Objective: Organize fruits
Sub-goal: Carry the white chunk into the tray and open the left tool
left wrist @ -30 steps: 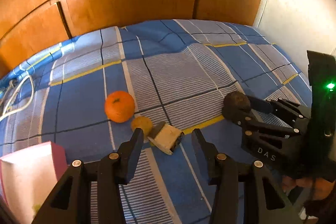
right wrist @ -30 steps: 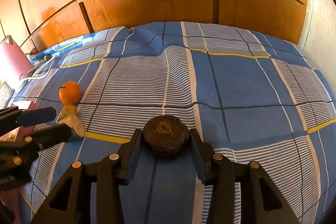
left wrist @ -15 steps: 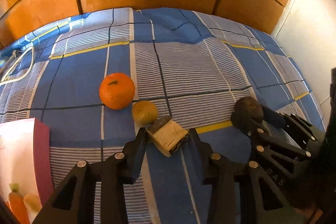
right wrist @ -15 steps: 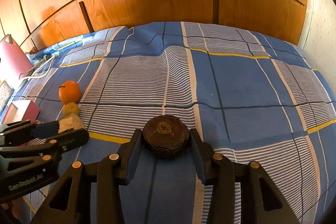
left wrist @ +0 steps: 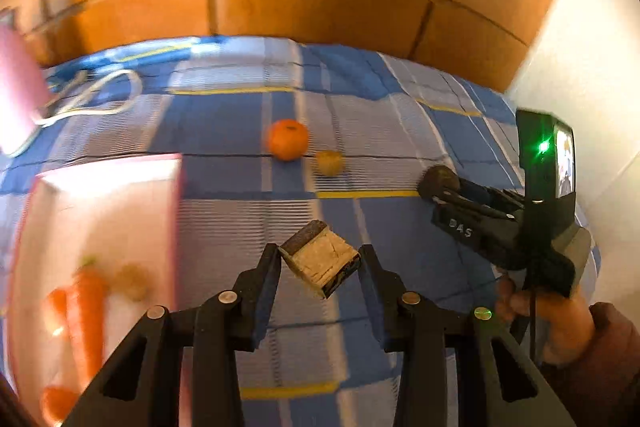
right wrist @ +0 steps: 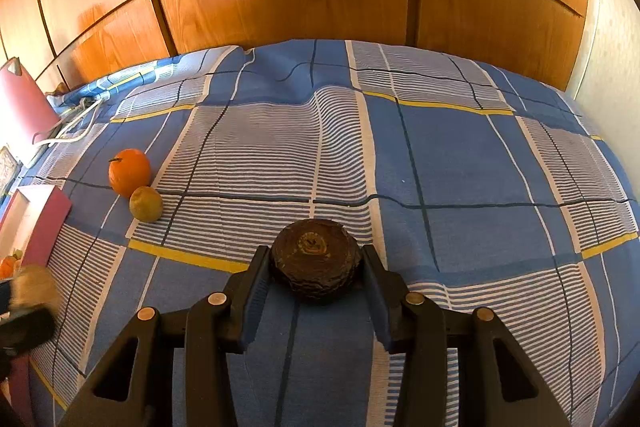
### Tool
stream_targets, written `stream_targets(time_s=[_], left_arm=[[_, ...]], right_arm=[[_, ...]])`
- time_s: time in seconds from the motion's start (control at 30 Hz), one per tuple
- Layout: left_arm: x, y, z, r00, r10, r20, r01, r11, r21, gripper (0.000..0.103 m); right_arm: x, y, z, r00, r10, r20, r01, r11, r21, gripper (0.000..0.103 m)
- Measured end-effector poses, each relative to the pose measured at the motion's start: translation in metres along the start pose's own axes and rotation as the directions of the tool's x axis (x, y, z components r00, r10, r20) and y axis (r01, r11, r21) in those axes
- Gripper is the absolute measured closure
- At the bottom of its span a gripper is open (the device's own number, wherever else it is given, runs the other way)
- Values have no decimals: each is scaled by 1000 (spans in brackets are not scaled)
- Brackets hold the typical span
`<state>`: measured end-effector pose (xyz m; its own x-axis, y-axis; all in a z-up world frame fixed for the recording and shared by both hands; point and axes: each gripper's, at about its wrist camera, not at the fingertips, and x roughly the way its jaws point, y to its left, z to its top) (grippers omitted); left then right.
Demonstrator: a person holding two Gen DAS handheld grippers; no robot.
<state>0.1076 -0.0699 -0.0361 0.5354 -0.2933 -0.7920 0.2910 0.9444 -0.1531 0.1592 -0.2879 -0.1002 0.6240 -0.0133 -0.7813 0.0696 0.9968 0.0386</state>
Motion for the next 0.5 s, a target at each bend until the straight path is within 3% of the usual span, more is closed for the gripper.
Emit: stream_targets(time_s=[0.17, 0.37, 0.5], left_arm=[[-35, 39, -14, 995, 87, 50, -83, 993, -78, 63], [-60, 82, -33, 974, 211, 81, -196, 968, -157, 63], [-70, 106, -45, 963, 256, 85, -235, 950, -205, 63]], right_arm=[[-7, 10, -4, 1000, 8, -25, -9, 999, -36, 58], [-24, 45, -24, 996, 79, -49, -83, 992, -97, 59], [-32, 68, -39, 992, 112, -56, -119, 983, -143, 59]])
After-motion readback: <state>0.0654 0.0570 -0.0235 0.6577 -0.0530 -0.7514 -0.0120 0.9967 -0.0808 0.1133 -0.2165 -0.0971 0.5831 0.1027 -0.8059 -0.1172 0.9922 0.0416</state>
